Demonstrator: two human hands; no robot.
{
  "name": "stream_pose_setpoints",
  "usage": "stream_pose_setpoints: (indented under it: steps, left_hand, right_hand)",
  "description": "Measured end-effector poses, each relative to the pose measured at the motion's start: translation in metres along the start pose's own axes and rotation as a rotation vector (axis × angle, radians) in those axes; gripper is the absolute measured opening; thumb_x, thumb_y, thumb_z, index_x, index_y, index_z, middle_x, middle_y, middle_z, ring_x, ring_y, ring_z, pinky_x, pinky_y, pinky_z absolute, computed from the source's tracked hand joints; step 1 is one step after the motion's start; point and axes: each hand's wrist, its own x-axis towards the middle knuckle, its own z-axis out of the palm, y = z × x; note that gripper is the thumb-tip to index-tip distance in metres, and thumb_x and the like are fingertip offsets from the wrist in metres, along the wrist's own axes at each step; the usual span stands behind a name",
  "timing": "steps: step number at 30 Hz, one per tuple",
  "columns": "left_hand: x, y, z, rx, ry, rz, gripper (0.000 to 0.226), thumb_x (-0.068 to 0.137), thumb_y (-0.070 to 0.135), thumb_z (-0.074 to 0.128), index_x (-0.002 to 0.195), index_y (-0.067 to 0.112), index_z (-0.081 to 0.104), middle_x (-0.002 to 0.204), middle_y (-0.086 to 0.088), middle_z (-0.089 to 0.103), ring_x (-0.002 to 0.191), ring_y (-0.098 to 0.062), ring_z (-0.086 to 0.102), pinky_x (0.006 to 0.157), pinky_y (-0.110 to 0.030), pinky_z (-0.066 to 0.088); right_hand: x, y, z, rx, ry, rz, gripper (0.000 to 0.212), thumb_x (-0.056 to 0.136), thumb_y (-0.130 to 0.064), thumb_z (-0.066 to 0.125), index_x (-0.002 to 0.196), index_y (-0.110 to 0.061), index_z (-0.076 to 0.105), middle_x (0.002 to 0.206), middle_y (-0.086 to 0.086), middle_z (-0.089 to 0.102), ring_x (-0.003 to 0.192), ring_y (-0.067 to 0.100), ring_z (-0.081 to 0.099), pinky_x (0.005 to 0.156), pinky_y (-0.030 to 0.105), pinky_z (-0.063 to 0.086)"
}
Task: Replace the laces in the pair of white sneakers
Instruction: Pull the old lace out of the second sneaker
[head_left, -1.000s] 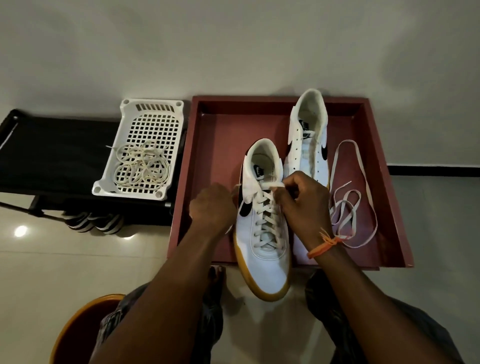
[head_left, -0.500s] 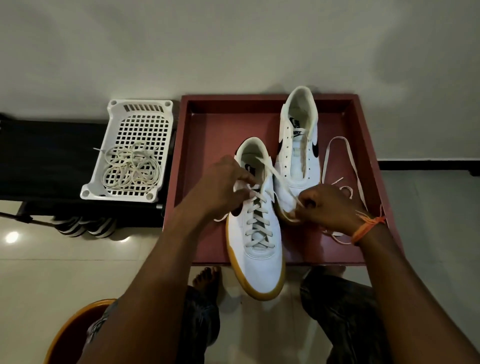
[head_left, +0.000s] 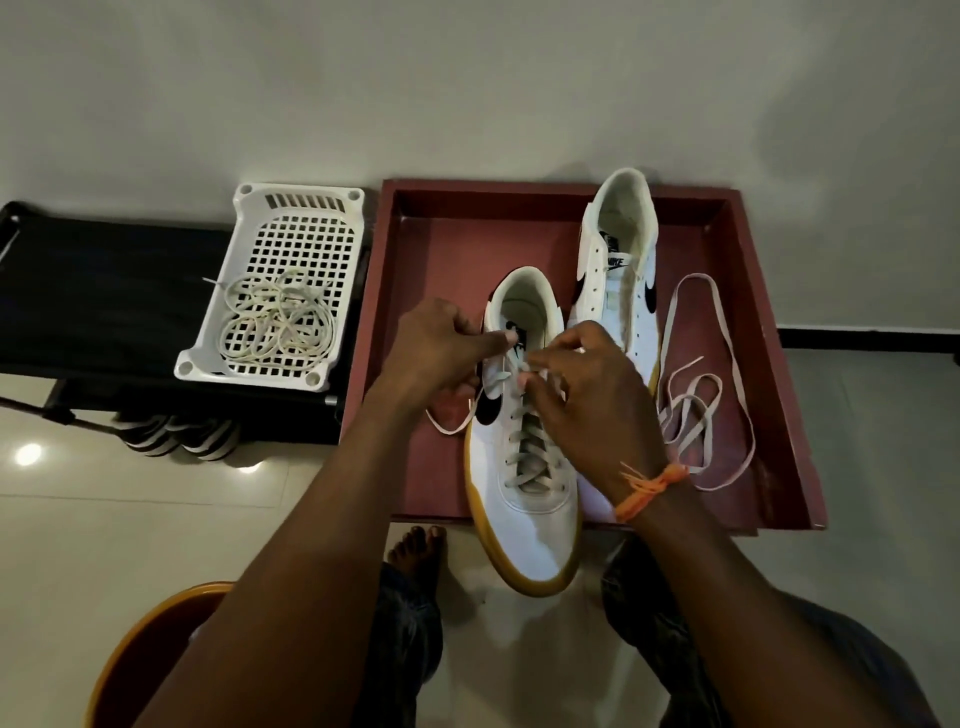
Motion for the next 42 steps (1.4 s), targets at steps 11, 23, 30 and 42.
stream_pose_setpoints:
  steps: [11, 23, 30, 42]
  left_hand:
    - [0.007, 0.003, -0.004, 0.025, -0.043, -0.025, 0.049, 0.061, 0.021, 0.094, 0.089, -0.010, 0.068, 0.075, -0.018, 0.073, 0.063, -0.028, 0.073, 0.059, -0.046, 0.061]
    - [0.005, 0.006, -0.004, -0.042, -0.046, -0.041, 0.048, 0.064, 0.011, 0.091, 0.091, -0.016, 0.064, 0.081, -0.027, 0.070, 0.057, -0.026, 0.069, 0.053, -0.042, 0.058]
    - [0.007, 0.004, -0.006, -0.031, -0.058, -0.035, 0.050, 0.063, 0.013, 0.092, 0.090, -0.017, 0.063, 0.074, -0.027, 0.070, 0.061, -0.034, 0.071, 0.054, -0.049, 0.060]
    - [0.009, 0.005, -0.006, 0.041, -0.061, -0.016, 0.044, 0.062, 0.017, 0.092, 0.083, -0.012, 0.068, 0.075, -0.020, 0.072, 0.065, -0.028, 0.073, 0.059, -0.048, 0.060]
  right_hand:
    - [0.006, 0.004, 0.020, 0.124, -0.023, 0.107, 0.006, 0.094, -0.003, 0.057, 0.089, -0.005, 0.059, 0.114, -0.001, 0.033, 0.076, 0.003, 0.054, 0.063, 0.004, 0.039]
    - [-0.003, 0.016, 0.004, 0.030, 0.077, 0.024, 0.015, 0.088, -0.028, 0.067, 0.101, -0.024, 0.071, 0.130, 0.007, 0.040, 0.104, 0.019, 0.052, 0.082, 0.029, 0.049]
    - [0.005, 0.006, 0.020, 0.050, 0.202, 0.075, 0.007, 0.088, -0.005, 0.063, 0.081, -0.007, 0.064, 0.112, 0.019, 0.041, 0.098, 0.021, 0.044, 0.081, 0.023, 0.046]
    - [-0.002, 0.012, 0.008, -0.078, 0.110, 0.033, 0.023, 0.087, -0.025, 0.067, 0.108, -0.021, 0.071, 0.140, 0.018, 0.041, 0.134, 0.038, 0.036, 0.106, 0.050, 0.036]
